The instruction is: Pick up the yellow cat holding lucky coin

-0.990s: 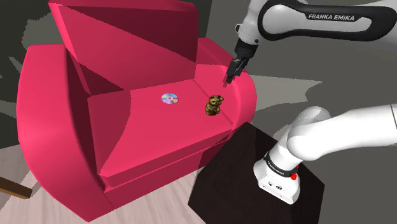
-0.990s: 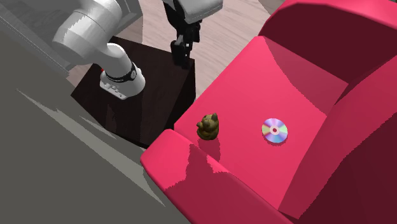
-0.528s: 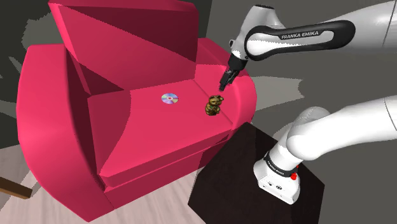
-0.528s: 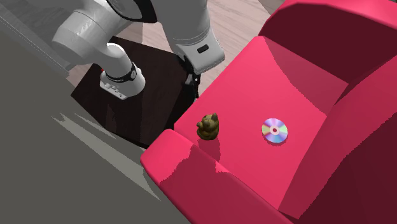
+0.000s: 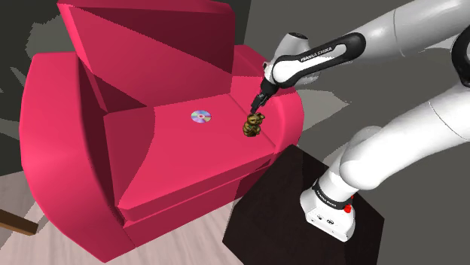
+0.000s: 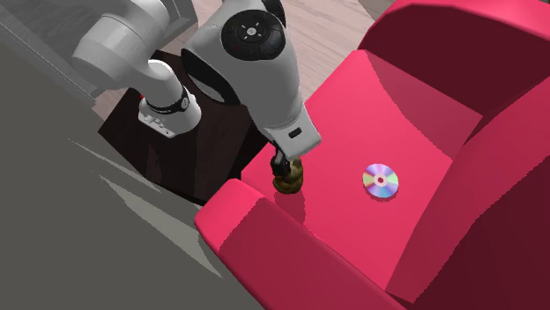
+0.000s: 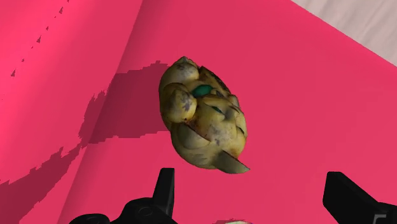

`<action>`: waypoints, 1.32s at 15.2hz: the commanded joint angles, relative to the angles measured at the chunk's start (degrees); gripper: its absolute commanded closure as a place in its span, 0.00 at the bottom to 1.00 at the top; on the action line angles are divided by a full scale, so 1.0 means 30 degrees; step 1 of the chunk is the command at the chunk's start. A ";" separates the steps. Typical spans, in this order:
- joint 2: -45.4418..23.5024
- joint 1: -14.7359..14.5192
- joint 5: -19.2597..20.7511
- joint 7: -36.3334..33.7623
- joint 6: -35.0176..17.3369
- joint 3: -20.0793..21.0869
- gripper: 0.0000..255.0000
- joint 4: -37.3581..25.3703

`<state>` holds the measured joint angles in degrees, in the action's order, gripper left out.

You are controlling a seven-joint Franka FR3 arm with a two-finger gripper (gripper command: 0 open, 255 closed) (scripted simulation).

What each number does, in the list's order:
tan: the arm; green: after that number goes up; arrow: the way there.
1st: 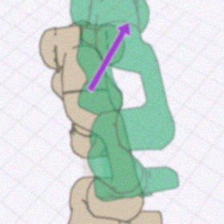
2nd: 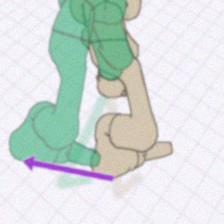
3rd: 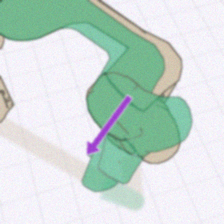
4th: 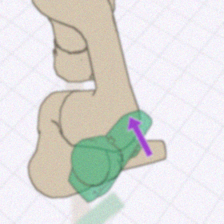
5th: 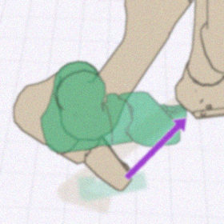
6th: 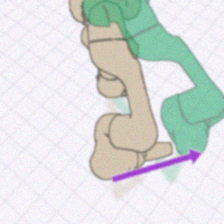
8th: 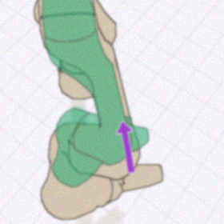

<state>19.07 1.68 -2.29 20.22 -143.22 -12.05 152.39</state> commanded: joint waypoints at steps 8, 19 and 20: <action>-0.3628 -0.0862 -0.2199 0.2436 -0.3967 -0.1124 0.00 0.0044; -0.4034 -0.0997 -0.2600 0.2773 -0.4466 -0.1198 1.00 0.0163; -0.4034 -0.0993 -0.2601 0.2784 -0.4463 -0.1204 1.00 0.0161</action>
<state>7.06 -1.35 -10.09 28.55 -156.65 -15.60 152.82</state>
